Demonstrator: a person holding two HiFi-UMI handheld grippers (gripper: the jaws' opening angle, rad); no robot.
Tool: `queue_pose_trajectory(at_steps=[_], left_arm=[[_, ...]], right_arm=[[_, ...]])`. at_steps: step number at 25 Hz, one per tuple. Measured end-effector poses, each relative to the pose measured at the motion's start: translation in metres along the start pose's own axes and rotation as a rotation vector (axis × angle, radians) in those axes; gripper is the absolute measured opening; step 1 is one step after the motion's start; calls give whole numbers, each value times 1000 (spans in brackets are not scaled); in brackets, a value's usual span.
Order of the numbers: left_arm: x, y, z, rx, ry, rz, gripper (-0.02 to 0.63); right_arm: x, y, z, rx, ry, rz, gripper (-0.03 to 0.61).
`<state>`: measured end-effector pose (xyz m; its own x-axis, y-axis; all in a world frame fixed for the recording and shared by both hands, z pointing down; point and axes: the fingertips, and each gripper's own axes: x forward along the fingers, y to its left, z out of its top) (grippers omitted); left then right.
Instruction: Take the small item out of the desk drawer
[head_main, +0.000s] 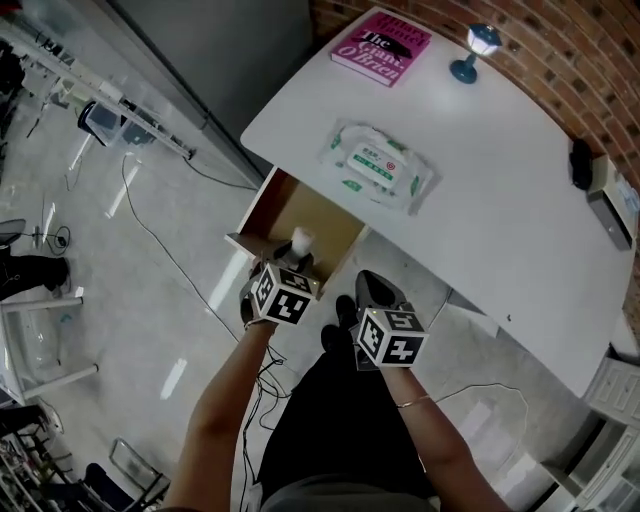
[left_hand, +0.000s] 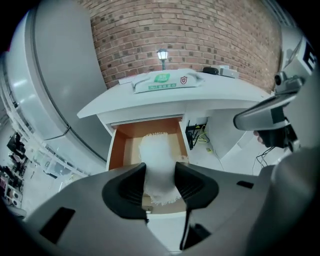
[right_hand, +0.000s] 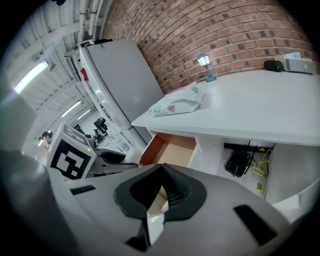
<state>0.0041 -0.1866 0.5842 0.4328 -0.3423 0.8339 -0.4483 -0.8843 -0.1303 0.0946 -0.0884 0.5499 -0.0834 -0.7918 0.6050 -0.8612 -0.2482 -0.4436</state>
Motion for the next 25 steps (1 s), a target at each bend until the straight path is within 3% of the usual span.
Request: queue_pose_trajectory(at_steps=[9,25], left_arm=[[-47,-2,-1,-48,-51,22,183],[-110,8,-10,-291,-152,37,184]], right_arm=[[-7,23,18,-71,-6,45,5],[-18,47,29,-171,24,83,5]])
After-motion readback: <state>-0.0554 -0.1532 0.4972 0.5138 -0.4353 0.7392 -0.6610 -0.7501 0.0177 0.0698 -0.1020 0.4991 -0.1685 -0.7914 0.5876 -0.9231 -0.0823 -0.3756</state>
